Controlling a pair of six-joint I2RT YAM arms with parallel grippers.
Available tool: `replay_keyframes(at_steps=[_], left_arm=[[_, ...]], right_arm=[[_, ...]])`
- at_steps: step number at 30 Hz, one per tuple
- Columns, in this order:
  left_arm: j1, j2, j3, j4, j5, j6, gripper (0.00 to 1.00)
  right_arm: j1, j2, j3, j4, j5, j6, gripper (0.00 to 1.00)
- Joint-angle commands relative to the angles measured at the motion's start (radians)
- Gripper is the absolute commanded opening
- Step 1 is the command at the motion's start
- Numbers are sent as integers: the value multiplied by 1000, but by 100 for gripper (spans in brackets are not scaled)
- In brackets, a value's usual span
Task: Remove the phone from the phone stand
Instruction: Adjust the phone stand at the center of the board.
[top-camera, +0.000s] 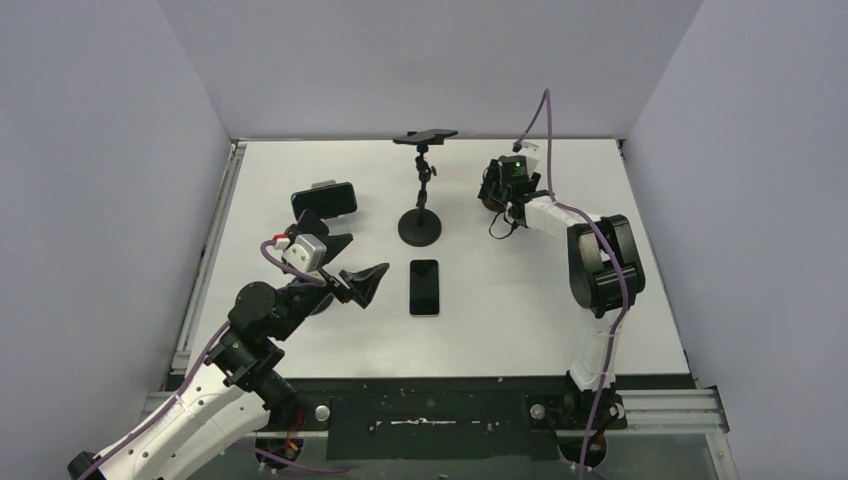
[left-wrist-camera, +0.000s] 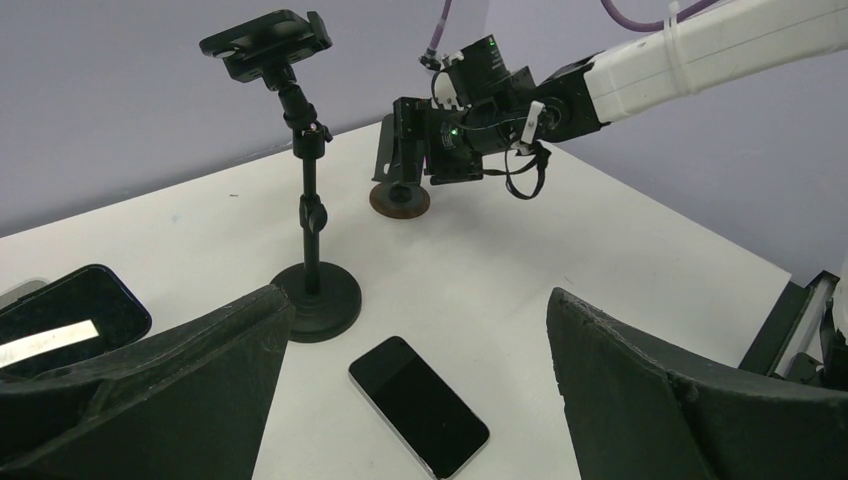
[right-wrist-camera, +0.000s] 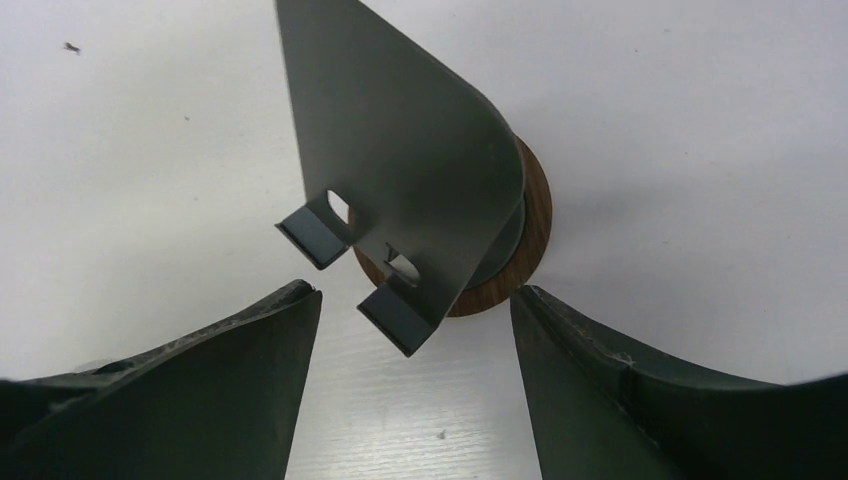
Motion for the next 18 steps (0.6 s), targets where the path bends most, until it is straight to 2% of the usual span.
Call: replay_keyframes(at_steps=[1, 8, 18], left_arm=[[7, -2, 16, 22, -2, 2, 97], [8, 1, 16, 23, -2, 3, 97], [8, -4, 16, 23, -2, 5, 97]], right_arm=[[-18, 18, 43, -40, 5, -15, 70], [-43, 44, 57, -44, -15, -34, 59], [-85, 32, 41, -59, -51, -109, 60]])
